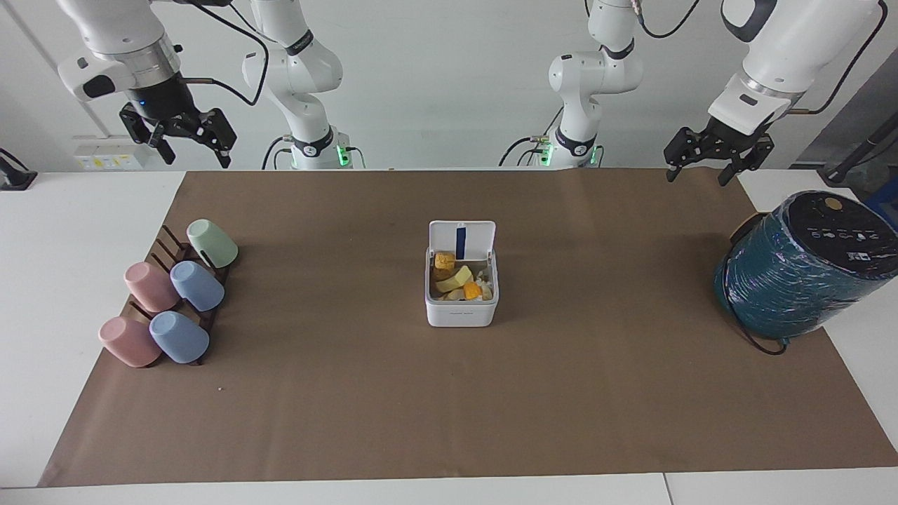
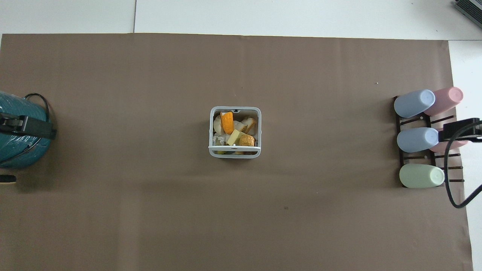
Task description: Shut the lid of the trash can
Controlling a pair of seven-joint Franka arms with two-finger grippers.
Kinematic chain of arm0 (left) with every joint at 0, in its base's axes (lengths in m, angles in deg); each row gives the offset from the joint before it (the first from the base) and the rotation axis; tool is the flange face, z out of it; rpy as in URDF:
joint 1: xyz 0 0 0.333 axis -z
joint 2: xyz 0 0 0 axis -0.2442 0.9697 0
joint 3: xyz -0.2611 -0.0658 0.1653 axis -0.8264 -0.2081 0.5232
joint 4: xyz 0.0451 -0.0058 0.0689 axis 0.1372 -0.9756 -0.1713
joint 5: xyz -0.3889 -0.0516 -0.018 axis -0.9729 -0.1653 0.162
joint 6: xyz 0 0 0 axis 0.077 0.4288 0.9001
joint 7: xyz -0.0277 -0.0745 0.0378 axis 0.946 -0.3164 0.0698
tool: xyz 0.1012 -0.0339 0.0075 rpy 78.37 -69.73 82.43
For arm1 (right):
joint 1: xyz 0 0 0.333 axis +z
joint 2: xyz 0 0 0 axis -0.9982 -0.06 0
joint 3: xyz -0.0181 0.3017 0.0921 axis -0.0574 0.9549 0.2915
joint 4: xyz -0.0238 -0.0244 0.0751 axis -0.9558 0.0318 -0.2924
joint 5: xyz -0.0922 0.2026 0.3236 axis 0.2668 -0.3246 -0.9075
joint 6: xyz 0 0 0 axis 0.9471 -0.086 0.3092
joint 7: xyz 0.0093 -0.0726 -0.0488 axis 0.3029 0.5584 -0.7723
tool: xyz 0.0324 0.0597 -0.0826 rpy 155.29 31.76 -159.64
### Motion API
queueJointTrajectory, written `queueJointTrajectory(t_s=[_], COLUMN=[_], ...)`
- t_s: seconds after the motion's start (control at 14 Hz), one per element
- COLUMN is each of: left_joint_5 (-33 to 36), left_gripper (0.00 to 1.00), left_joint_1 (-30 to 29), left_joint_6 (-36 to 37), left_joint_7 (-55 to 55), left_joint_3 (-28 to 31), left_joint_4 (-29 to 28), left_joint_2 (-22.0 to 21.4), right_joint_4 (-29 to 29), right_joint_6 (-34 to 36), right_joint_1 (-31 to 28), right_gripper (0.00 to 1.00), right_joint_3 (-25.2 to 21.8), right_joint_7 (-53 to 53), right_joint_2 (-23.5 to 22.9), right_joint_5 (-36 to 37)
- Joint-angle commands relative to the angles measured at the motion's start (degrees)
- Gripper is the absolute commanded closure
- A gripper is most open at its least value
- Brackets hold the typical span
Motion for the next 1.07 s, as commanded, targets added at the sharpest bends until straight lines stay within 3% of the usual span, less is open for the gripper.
queueJointTrajectory(t_s=[0.0, 0.71, 1.0], left_joint_5=[0.20, 0.20, 0.20], left_gripper=[0.00, 0.00, 0.00], left_joint_1=[-0.43, 0.27, 2.45], left_joint_6=[0.28, 0.37, -2.87], left_joint_7=[-0.34, -0.34, 0.01], left_joint_3=[-0.13, -0.22, -1.10], left_joint_4=[-1.27, -1.18, -1.71], left_joint_2=[-1.20, -1.11, -1.11], right_joint_4=[-1.78, -1.78, -1.78], right_joint_6=[-0.72, -0.72, -0.72], right_joint_1=[-0.33, -0.33, -0.33], right_gripper=[0.00, 0.00, 0.00], right_joint_3=[0.34, 0.34, 0.34], right_joint_7=[0.12, 0.12, 0.12], right_joint_2=[1.54, 1.54, 1.54], right_joint_5=[0.11, 0.11, 0.11])
